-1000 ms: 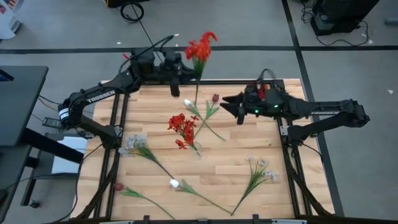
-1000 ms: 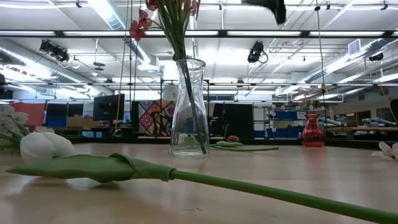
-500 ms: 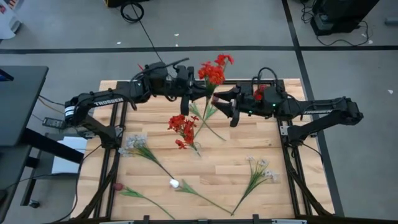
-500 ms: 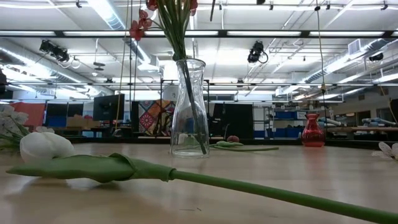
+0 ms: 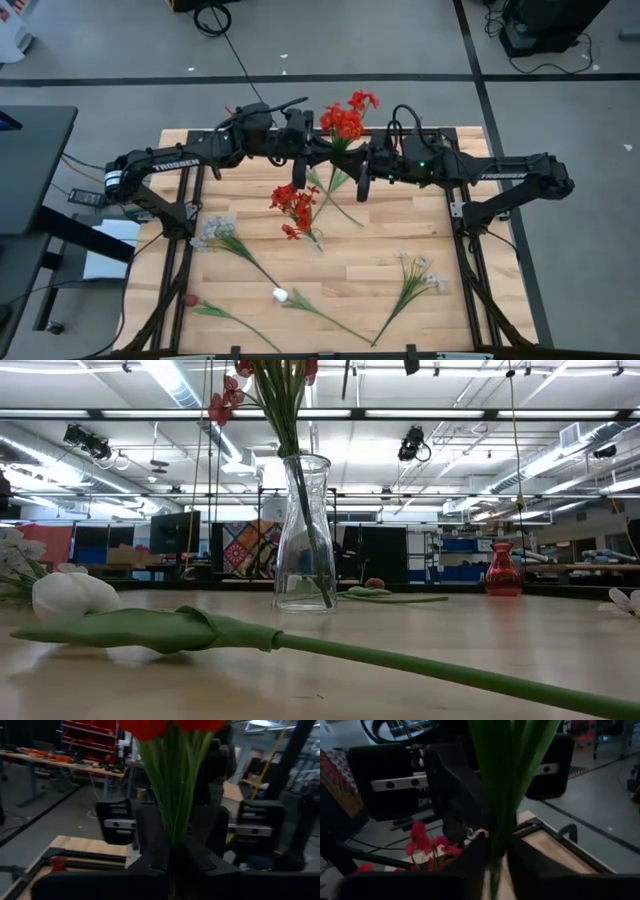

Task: Sort flowers into vase by color
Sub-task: Put the red flowers into the transparent vase

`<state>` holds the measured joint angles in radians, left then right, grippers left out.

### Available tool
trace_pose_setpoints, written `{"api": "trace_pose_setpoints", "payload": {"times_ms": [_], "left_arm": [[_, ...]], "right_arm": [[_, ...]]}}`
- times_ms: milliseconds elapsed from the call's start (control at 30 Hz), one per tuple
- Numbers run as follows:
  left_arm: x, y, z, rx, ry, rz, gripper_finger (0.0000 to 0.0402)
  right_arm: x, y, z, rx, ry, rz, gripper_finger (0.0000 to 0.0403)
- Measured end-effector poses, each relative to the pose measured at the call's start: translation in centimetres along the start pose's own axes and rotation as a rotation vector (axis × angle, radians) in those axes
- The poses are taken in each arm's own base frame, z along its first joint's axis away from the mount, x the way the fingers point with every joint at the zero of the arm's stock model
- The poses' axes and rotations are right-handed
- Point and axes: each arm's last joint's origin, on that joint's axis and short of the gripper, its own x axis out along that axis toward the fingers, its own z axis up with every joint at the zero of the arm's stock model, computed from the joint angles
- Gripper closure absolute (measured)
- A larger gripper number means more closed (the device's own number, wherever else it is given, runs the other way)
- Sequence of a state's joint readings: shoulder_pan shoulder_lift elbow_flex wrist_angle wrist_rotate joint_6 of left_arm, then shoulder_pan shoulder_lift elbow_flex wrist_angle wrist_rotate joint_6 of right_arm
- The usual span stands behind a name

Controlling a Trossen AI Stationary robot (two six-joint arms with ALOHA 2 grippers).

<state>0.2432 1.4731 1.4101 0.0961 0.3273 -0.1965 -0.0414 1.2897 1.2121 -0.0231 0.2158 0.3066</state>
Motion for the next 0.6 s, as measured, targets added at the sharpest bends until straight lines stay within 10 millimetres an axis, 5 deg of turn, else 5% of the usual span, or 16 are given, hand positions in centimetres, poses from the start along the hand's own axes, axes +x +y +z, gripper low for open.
{"api": "trace_pose_setpoints", "payload": {"times_ms": [67, 400, 600], "left_arm": [[0.0, 0.1, 0.0, 0.002, -0.004, 0.024, 0.0344], [-4.6, -0.5, 2.6, 0.079, 0.009, 0.174, 0.0204], [-8.3, -2.2, 2.9, 0.106, 0.132, 0.295, 0.0181]], "right_arm": [[-0.1, -0.1, 0.0, -0.003, -0.001, -0.013, 0.0379], [-1.3, 0.8, -0.8, -0.032, 0.018, -0.16, 0.0382], [-1.3, 1.8, -4.7, -0.029, 0.097, -0.114, 0.0382]]}}
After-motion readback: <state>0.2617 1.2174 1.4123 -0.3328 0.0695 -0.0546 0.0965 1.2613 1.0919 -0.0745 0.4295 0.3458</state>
